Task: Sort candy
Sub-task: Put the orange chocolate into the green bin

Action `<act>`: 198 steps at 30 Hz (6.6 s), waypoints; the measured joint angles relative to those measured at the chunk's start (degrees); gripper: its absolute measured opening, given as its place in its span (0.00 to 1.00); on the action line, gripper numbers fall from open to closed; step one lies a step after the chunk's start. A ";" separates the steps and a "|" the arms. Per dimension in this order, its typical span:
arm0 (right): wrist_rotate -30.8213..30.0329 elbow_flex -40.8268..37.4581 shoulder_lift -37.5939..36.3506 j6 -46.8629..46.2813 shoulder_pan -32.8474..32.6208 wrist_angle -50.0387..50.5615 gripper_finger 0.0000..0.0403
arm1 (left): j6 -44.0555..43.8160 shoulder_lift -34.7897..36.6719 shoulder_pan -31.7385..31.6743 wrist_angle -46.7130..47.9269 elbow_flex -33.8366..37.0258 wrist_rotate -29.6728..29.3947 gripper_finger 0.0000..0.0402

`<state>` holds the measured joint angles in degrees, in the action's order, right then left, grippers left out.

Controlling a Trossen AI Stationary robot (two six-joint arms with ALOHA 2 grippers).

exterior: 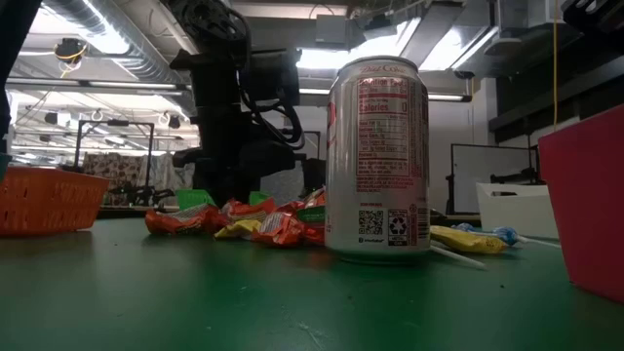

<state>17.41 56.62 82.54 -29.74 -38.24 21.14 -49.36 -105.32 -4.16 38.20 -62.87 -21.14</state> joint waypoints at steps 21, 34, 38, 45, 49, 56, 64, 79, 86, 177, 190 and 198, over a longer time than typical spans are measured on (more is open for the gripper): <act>-4.23 0.00 0.00 0.05 0.00 -0.68 0.33 | 3.90 7.80 0.04 1.09 0.02 2.73 0.00; -8.87 0.00 0.00 3.37 5.35 -2.28 0.33 | 11.20 15.96 -6.60 0.21 0.02 2.36 0.00; -8.90 0.00 0.00 5.90 9.34 -2.17 0.33 | 14.50 16.17 -10.89 -0.40 0.02 2.12 0.00; -8.90 0.00 0.00 8.94 16.48 -2.14 0.33 | 20.41 16.17 -18.60 -2.80 0.02 2.05 0.00; -8.89 0.00 0.00 10.44 20.30 -2.13 0.33 | 22.51 16.14 -21.92 -3.13 0.02 2.04 0.00; -8.90 0.00 0.00 12.32 26.46 -0.46 0.33 | 29.75 16.02 -24.37 -3.10 0.02 2.08 0.03; -8.90 0.00 0.00 16.09 28.57 2.21 0.33 | 33.56 16.02 -24.72 -3.13 0.02 2.12 0.20; -9.77 -0.02 0.02 17.00 28.52 6.47 0.33 | 34.86 16.00 -22.36 -5.11 0.02 2.29 0.43; -9.77 -0.04 0.02 17.00 28.52 6.45 0.33 | 40.77 16.00 -17.59 -11.48 0.02 7.71 0.43; -14.21 -0.04 0.00 15.85 28.52 6.11 0.33 | 50.84 16.39 -12.91 -13.26 1.75 8.89 0.00; -22.29 -0.04 0.00 6.54 28.52 16.29 0.33 | 47.45 19.14 -20.96 -0.79 1.75 -6.82 0.00; -27.24 -0.04 0.00 4.40 28.52 17.71 0.33 | 45.20 19.12 -23.02 -0.66 1.75 -6.43 0.06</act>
<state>-9.83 56.58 82.54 -25.34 -9.72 38.85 -4.16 -86.19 -27.18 37.54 -61.12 -27.57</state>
